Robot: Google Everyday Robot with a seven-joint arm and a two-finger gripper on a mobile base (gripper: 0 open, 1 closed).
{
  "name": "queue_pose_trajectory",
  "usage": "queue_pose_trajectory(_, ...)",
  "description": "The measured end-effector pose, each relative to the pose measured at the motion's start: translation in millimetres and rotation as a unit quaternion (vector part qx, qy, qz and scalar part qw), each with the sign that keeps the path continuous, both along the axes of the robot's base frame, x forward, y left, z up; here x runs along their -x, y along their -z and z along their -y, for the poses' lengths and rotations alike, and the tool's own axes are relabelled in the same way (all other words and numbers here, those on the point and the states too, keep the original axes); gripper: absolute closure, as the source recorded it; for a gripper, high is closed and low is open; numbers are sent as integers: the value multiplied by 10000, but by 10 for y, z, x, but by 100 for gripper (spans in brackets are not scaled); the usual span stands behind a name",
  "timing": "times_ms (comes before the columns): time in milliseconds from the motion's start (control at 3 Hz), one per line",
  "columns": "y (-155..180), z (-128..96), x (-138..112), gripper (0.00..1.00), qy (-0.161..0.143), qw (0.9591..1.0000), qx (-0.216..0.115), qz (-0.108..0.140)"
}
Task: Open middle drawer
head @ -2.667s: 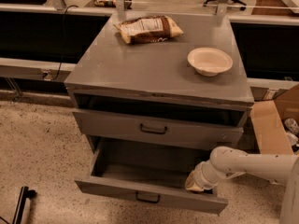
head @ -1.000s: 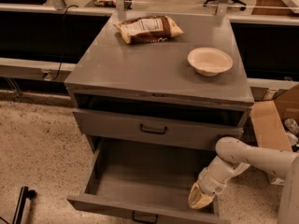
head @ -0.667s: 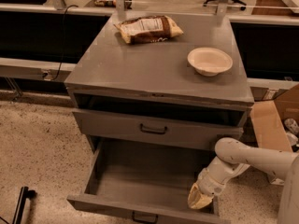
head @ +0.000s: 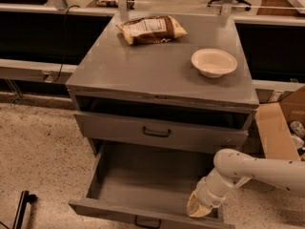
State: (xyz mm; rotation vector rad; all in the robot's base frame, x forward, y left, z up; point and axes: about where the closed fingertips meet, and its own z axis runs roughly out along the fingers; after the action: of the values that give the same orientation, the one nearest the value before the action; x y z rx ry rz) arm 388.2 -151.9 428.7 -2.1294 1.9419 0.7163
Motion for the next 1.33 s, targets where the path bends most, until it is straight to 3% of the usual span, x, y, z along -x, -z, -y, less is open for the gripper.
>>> queue_pose_trajectory(667, 31, -111, 62, 100, -52, 10000, -30, 6)
queue_pose_trajectory(1000, 56, -112, 113, 100, -184, 9993, -214, -233)
queue_pose_trajectory(1333, 41, -112, 113, 100, -184, 9993, -214, -233)
